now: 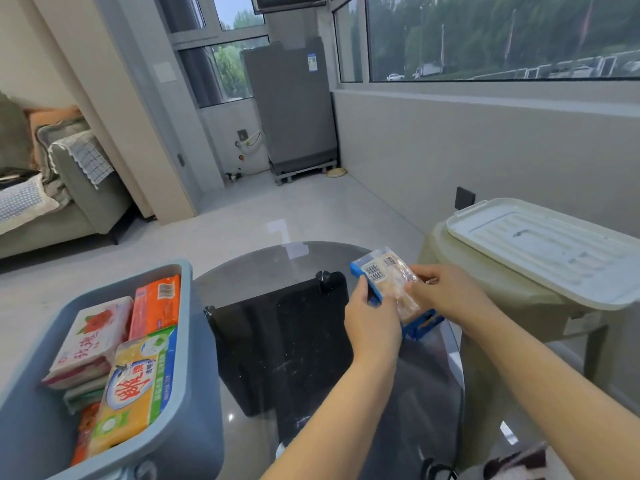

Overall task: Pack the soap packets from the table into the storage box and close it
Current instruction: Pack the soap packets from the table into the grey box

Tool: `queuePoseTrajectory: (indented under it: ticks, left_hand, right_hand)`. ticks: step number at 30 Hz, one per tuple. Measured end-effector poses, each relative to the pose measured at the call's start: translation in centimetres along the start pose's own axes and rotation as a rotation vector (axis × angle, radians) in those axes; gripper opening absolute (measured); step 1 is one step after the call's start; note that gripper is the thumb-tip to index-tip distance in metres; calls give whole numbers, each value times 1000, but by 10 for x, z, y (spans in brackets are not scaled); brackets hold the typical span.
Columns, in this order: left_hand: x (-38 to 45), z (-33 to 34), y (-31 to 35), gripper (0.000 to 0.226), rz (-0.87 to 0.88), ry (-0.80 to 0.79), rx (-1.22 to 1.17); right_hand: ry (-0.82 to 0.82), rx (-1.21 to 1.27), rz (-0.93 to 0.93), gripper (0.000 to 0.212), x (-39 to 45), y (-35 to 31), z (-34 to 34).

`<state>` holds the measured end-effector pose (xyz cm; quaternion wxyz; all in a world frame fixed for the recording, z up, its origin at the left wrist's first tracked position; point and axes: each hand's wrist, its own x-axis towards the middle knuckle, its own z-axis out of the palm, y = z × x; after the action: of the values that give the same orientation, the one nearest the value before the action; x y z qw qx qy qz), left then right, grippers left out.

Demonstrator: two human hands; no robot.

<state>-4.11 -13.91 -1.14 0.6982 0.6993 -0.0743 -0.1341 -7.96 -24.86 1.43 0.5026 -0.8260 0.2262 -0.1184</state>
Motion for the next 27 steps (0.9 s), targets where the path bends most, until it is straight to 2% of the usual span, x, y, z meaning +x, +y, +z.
queuePoseTrajectory:
  ticks: [10, 12, 14, 17, 20, 27]
  left_hand:
    - [28, 25, -23, 46, -84, 35, 119]
    - [30, 25, -25, 44, -160, 49, 102]
    - [30, 26, -25, 37, -250, 14, 49]
    - [26, 25, -25, 32, -263, -46, 5]
    - [20, 15, -23, 21, -247, -35, 1]
    - [-11, -40, -5, 28, -247, 65, 7]
  right_hand:
    - [-6, -82, 119, 29, 38, 29, -1]
    - [-15, -59, 159, 27, 41, 32, -2]
    - [-26, -62, 190, 24, 41, 34, -3]
    - [-27, -33, 221, 22, 37, 30, -2]
    - [-31, 5, 254, 18, 26, 25, 5]
    - [-72, 69, 228, 16, -15, 2, 43]
